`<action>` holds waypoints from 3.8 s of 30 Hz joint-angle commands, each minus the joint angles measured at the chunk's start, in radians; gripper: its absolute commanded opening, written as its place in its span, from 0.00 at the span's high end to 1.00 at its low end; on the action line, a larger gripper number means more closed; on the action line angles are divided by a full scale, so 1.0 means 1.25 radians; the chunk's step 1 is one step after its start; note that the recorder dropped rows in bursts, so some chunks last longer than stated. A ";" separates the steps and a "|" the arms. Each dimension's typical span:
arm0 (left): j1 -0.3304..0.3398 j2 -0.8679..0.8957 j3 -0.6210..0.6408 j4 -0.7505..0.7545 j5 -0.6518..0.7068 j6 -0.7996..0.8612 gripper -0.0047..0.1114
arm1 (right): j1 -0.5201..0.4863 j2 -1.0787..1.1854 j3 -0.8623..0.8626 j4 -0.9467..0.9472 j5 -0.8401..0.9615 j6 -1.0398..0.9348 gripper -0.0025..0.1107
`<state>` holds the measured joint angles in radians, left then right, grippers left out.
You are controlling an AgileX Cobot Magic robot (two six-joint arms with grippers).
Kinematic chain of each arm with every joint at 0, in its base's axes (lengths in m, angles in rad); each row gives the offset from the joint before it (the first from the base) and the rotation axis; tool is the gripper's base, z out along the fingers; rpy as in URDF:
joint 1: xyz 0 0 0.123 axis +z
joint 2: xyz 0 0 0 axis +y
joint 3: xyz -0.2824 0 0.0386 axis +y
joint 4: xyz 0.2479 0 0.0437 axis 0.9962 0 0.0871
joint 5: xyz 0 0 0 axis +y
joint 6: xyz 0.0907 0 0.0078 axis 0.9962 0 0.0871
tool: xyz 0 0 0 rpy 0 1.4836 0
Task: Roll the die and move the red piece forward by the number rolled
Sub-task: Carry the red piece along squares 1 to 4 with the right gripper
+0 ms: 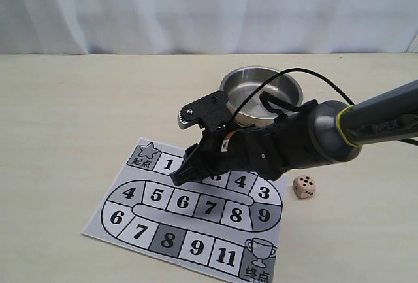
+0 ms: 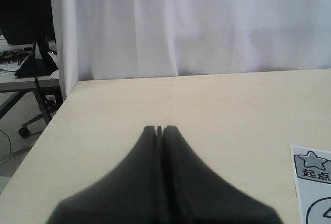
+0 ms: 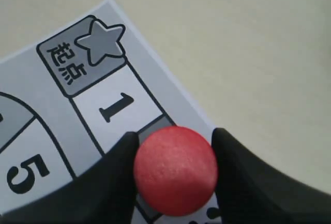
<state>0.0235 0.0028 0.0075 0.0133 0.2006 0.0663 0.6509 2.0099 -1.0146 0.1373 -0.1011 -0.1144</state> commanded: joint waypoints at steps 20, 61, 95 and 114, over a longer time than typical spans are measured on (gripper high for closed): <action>-0.001 -0.002 -0.006 0.001 -0.011 -0.003 0.96 | -0.037 -0.099 0.118 0.037 -0.076 -0.063 0.94; -0.001 -0.002 -0.006 0.001 -0.012 -0.003 0.96 | -0.074 -0.153 0.214 0.028 -0.133 -0.066 0.94; -0.001 -0.002 -0.006 0.001 -0.010 -0.003 0.96 | -0.074 -0.158 0.240 0.025 -0.179 -0.087 0.94; -0.001 -0.002 -0.006 0.001 -0.010 -0.003 0.96 | -0.100 -0.171 0.389 0.021 -0.343 -0.086 0.94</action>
<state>0.0235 0.0028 0.0075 0.0133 0.2006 0.0661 0.5297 1.8053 -0.5439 0.1727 -0.4770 -0.2192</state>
